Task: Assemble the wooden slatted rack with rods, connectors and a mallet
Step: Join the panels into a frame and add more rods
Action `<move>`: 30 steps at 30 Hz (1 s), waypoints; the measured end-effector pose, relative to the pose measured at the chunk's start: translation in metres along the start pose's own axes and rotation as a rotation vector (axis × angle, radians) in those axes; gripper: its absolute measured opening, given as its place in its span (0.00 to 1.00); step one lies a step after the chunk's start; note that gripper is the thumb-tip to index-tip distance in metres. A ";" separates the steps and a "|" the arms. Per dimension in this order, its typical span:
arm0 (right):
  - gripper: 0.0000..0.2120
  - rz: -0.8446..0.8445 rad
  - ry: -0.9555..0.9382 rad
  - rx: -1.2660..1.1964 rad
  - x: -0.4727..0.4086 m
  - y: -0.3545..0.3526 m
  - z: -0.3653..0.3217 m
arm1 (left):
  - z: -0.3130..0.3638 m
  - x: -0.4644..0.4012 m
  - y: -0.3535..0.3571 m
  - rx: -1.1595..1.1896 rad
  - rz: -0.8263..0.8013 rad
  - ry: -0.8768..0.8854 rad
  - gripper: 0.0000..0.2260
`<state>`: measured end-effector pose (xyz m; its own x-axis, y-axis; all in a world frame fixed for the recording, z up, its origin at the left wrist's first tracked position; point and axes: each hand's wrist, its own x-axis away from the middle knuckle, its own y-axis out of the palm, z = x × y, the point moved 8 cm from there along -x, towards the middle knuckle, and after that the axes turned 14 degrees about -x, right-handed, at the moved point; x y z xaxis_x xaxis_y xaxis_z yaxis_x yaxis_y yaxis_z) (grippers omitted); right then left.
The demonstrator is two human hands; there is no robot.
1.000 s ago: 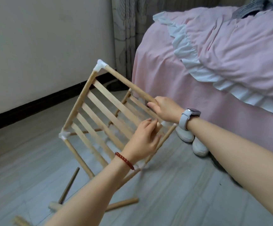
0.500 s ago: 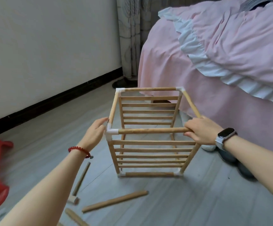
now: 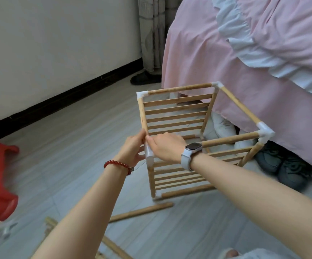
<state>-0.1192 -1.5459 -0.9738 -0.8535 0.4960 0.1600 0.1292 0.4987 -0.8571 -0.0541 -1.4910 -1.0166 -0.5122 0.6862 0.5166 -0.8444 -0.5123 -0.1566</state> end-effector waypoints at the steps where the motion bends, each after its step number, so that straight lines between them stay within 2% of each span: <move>1: 0.22 0.000 0.017 -0.009 0.000 0.002 -0.003 | -0.006 -0.003 -0.008 0.053 0.079 -0.018 0.15; 4: 0.17 -0.028 0.041 0.031 0.003 0.004 -0.009 | -0.025 -0.010 -0.026 0.059 0.258 -0.072 0.13; 9: 0.15 -0.087 0.199 0.133 -0.006 0.016 -0.013 | -0.013 -0.012 -0.042 -0.036 0.274 0.012 0.11; 12: 0.16 -0.056 0.274 0.119 -0.013 0.024 -0.012 | 0.023 -0.016 -0.045 -0.271 0.233 0.225 0.09; 14: 0.17 -0.013 0.320 0.034 -0.009 0.023 -0.008 | 0.047 -0.019 -0.041 -0.519 0.231 0.419 0.17; 16: 0.17 -0.016 0.273 0.025 -0.001 0.020 -0.009 | 0.063 -0.020 -0.030 -0.863 0.248 0.623 0.17; 18: 0.16 -0.081 0.190 0.059 0.014 0.014 -0.013 | 0.064 -0.022 -0.014 -1.185 0.185 0.757 0.15; 20: 0.18 -0.176 0.103 0.149 0.032 0.011 -0.013 | 0.058 -0.016 0.002 -1.347 0.147 0.883 0.18; 22: 0.18 -0.240 0.015 0.248 0.049 0.009 -0.008 | 0.055 -0.004 0.014 -1.372 0.188 0.997 0.25; 24: 0.16 -0.256 -0.032 0.304 0.062 0.004 0.001 | 0.051 0.005 0.024 -1.379 0.204 1.027 0.26; 27: 0.12 -0.268 -0.069 0.404 0.069 0.001 0.011 | 0.044 0.012 0.030 -1.436 0.222 0.940 0.23; 30: 0.06 -0.231 -0.009 0.390 0.067 0.003 0.020 | 0.036 0.016 0.034 -1.557 0.210 0.840 0.24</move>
<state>-0.1857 -1.5252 -0.9753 -0.8422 0.3959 0.3660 -0.2637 0.2897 -0.9201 -0.0850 -1.5157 -0.9838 -0.1347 0.9888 -0.0640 0.1399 -0.0449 -0.9892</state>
